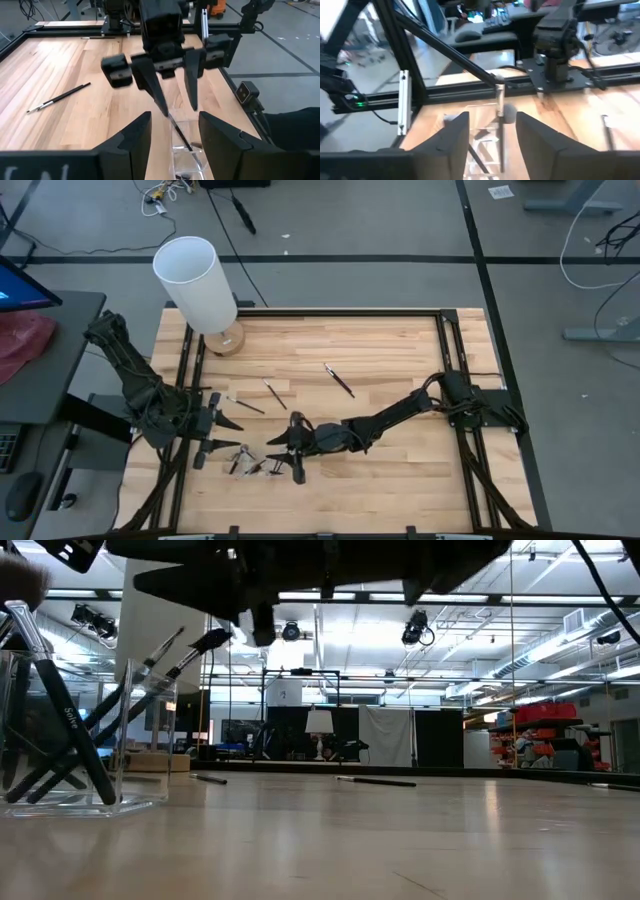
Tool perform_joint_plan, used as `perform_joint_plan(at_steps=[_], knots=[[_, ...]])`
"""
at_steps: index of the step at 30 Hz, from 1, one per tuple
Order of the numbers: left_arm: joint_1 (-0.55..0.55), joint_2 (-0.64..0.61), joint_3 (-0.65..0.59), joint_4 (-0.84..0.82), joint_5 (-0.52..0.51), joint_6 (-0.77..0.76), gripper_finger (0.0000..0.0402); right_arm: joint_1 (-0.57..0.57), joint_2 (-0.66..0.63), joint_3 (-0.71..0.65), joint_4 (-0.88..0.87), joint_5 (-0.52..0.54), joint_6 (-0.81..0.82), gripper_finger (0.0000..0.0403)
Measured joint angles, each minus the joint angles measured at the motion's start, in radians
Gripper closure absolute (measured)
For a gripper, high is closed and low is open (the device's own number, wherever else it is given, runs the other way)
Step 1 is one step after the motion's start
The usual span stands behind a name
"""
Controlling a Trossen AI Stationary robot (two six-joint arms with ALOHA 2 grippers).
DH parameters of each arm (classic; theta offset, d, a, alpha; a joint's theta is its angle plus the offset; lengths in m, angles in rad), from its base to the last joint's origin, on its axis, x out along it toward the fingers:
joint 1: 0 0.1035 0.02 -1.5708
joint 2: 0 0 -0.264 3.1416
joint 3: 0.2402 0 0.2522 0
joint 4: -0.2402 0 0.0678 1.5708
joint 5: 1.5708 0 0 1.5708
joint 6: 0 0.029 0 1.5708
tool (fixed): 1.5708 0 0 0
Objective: Put items in baskets/containers
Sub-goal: Put the eyeshadow brush into the transparent organizer
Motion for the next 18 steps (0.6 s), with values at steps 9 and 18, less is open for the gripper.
perform_joint_plan(at_steps=[9, 18], knots=[[0.000, 0.000, 0.000, 0.000, 0.000, 0.000, 0.0234, 0.000, -0.167, 0.000, -0.290, 0.076, 0.007, 0.0220], [0.000, 0.000, 0.000, -0.002, 0.000, 0.000, 0.0234, -0.003, -0.362, 0.000, -0.588, 0.284, -0.053, 0.0248]])
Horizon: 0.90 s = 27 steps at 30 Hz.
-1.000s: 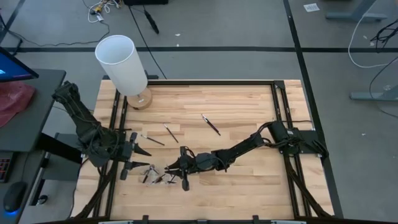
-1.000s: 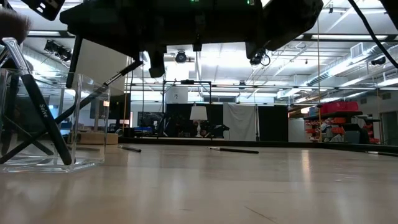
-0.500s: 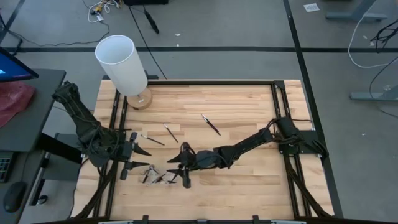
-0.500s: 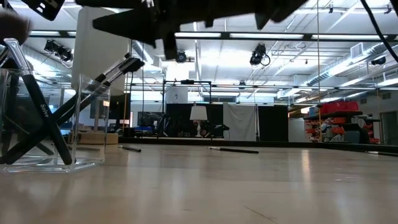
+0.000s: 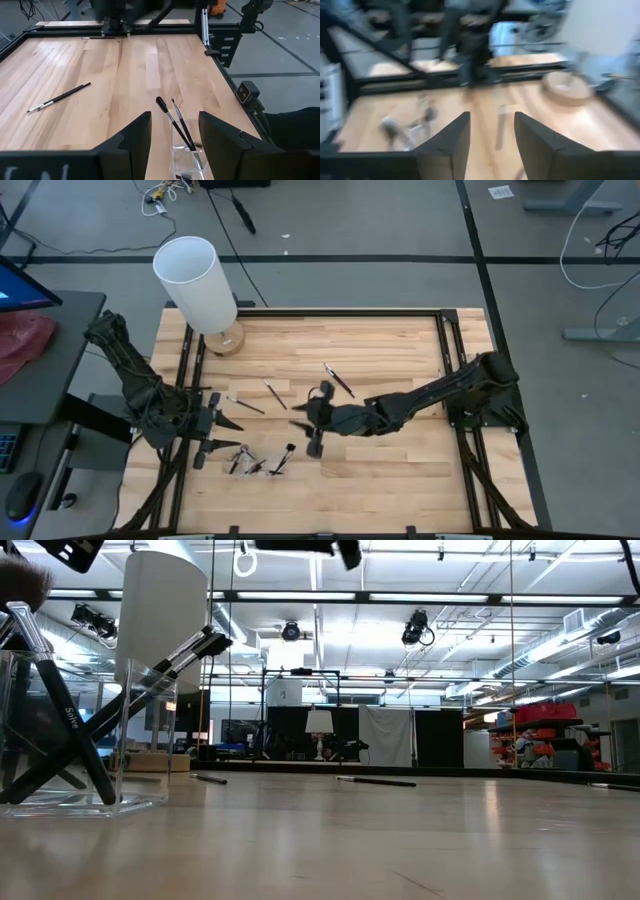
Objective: Put items in baskets/containers
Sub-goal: Put the eyeshadow brush into the transparent organizer
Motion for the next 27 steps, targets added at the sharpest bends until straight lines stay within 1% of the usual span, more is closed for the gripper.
perform_joint_plan(at_steps=[2, 4, 9, 13, 16, 19, 21, 23, 27], knots=[[0.000, 0.000, 0.000, -0.004, 0.000, 0.000, 0.0234, -0.005, -0.019, 0.000, -0.022, 0.082, 0.010, 0.0256], [0.000, 0.000, 0.000, -0.004, -0.003, 0.000, 0.0234, -0.021, -0.020, 0.000, -0.020, 0.129, 0.042, 0.0265], [0.000, 0.000, 0.000, -0.008, -0.027, 0.001, 0.0234, -0.096, 0.031, -0.026, -0.008, 0.106, 0.153, 0.0284], [0.000, 0.000, 0.000, -0.008, -0.027, 0.000, 0.0234, -0.164, 0.136, -0.058, 0.063, 0.080, 0.214, 0.0284], [0.000, 0.000, 0.000, -0.009, -0.027, 0.000, 0.0234, -0.210, 0.230, -0.064, 0.181, -0.007, 0.217, 0.0268], [0.000, 0.000, 0.000, -0.009, -0.027, 0.000, 0.0234, -0.239, 0.338, -0.057, 0.326, -0.092, 0.191, 0.0240], [0.000, 0.000, 0.000, -0.009, -0.027, 0.001, 0.0234, -0.244, 0.404, -0.031, 0.366, -0.098, 0.167, 0.0218], [0.000, 0.000, 0.000, -0.009, -0.027, 0.000, 0.0234, -0.244, 0.458, 0.002, 0.367, -0.098, 0.162, 0.0200], [0.000, 0.000, 0.000, -0.009, -0.036, 0.001, 0.0234, -0.249, 0.538, 0.057, 0.363, -0.095, 0.159, 0.0185]])
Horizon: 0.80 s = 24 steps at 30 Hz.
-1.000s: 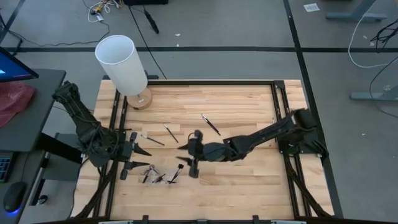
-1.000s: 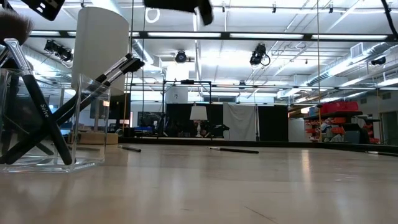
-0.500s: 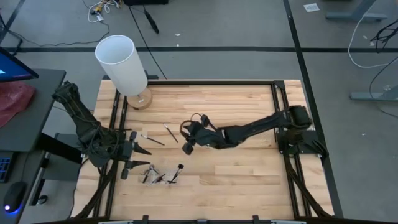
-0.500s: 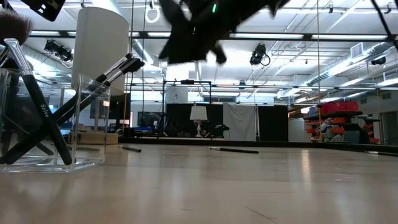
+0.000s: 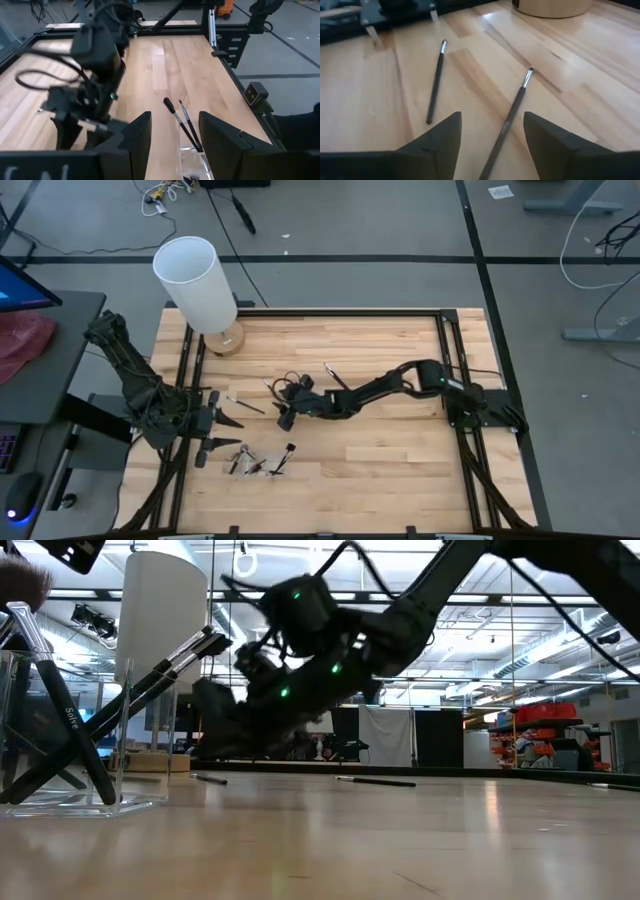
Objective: Put items in baskets/containers
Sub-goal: Put the eyeshadow brush into the transparent organizer
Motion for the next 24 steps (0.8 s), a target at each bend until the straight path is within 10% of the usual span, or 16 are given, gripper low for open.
perform_joint_plan(at_steps=[13, 24], knots=[[0.000, 0.000, 0.000, 0.003, -0.016, 0.015, 0.0234, -0.043, 0.038, 0.055, -0.199, -0.019, -0.065, 0.0244], [0.000, 0.000, 0.000, 0.003, -0.016, 0.015, 0.0234, -0.041, 0.035, 0.056, -0.336, -0.040, -0.033, 0.0388]])
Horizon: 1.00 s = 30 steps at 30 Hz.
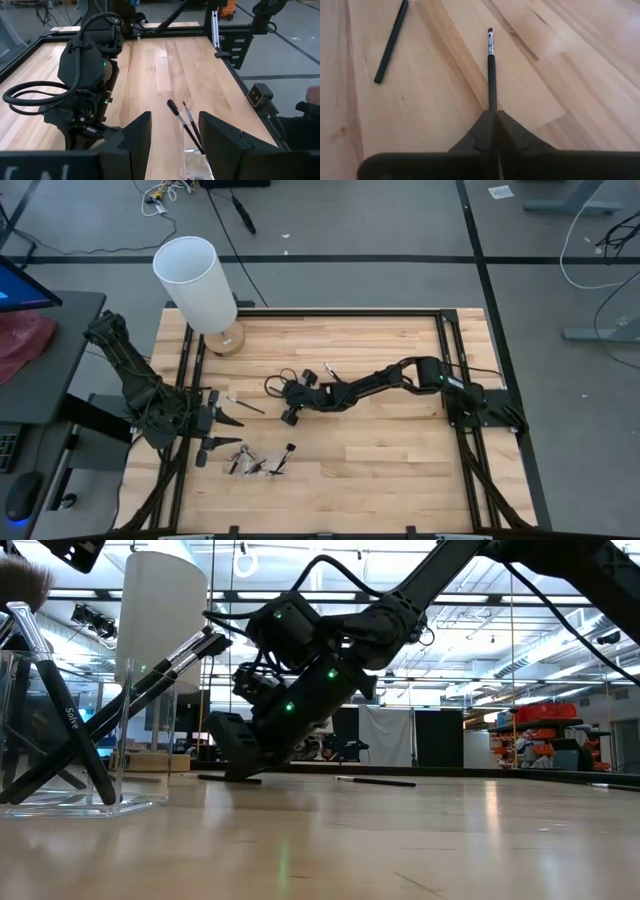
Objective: Put items in baskets/containers
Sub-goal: Put the eyeshadow brush into the transparent organizer
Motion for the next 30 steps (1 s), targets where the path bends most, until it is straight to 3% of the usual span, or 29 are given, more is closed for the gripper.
perform_joint_plan(at_steps=[12, 18, 22, 25, 30], knots=[[0.000, 0.000, 0.000, -0.025, 0.001, -0.012, 0.0234, 0.060, -0.098, -0.023, -0.125, 0.050, 0.100, 0.0400], [0.000, 0.000, 0.000, -0.055, 0.000, -0.033, 0.0234, 0.115, -0.220, -0.154, -0.075, 0.101, 0.212, 0.0401], [0.000, 0.002, 0.000, -0.060, 0.000, -0.032, 0.0234, 0.154, -0.296, -0.313, 0.135, 0.149, 0.254, 0.0402], [0.000, 0.007, -0.025, -0.046, -0.022, -0.027, 0.0234, 0.192, -0.333, -0.423, 0.404, 0.185, 0.249, 0.0402], [0.014, 0.014, -0.171, 0.125, -0.106, 0.005, 0.0234, 0.231, -0.331, -0.499, 0.852, 0.203, 0.094, 0.0402]])
